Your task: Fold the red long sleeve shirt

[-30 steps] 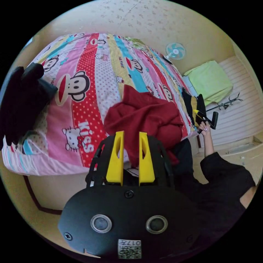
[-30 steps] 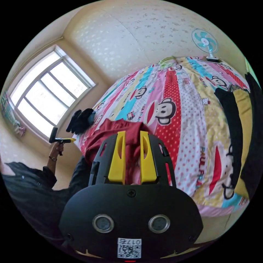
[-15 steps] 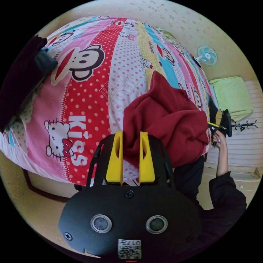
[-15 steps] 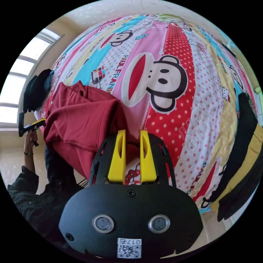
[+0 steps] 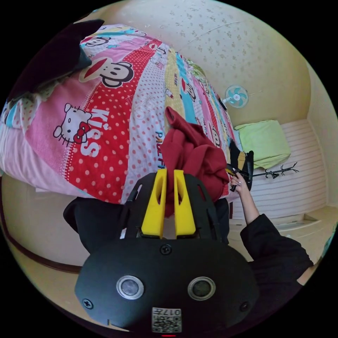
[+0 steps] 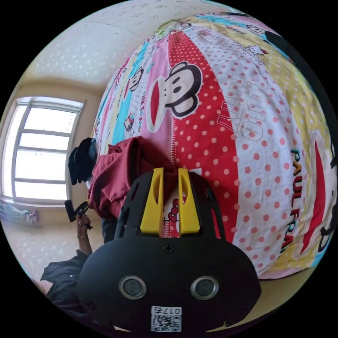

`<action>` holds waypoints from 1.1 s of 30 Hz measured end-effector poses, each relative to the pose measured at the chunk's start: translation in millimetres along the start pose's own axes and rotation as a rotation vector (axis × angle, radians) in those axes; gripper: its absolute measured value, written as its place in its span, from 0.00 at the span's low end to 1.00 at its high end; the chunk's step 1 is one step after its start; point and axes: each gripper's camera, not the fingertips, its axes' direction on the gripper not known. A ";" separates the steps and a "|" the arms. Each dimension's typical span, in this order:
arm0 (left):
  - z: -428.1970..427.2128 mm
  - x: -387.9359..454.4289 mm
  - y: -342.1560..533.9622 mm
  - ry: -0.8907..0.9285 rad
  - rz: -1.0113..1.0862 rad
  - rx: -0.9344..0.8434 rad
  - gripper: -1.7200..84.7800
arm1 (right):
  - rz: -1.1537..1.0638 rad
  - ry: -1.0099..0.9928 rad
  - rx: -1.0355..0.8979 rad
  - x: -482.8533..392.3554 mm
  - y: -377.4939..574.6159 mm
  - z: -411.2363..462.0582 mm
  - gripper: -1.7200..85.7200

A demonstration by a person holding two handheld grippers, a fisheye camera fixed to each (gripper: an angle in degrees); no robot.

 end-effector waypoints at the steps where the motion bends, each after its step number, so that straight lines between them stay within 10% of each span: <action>1: 0.0 -0.9 6.5 -0.004 0.002 -0.004 0.06 | -0.034 0.032 -0.011 -7.0 1.4 4.9 0.09; 7: -16.0 16.0 45.8 -0.006 0.083 0.052 0.04 | -0.563 0.759 0.104 -170.7 76.4 37.6 0.06; 21: -196.2 62.6 157.0 0.382 0.298 0.504 0.03 | -0.596 0.899 0.763 -275.2 263.6 -33.8 0.04; 33: -212.5 52.7 202.9 0.348 0.306 0.593 0.03 | -0.634 0.940 0.863 -310.9 323.3 -22.9 0.04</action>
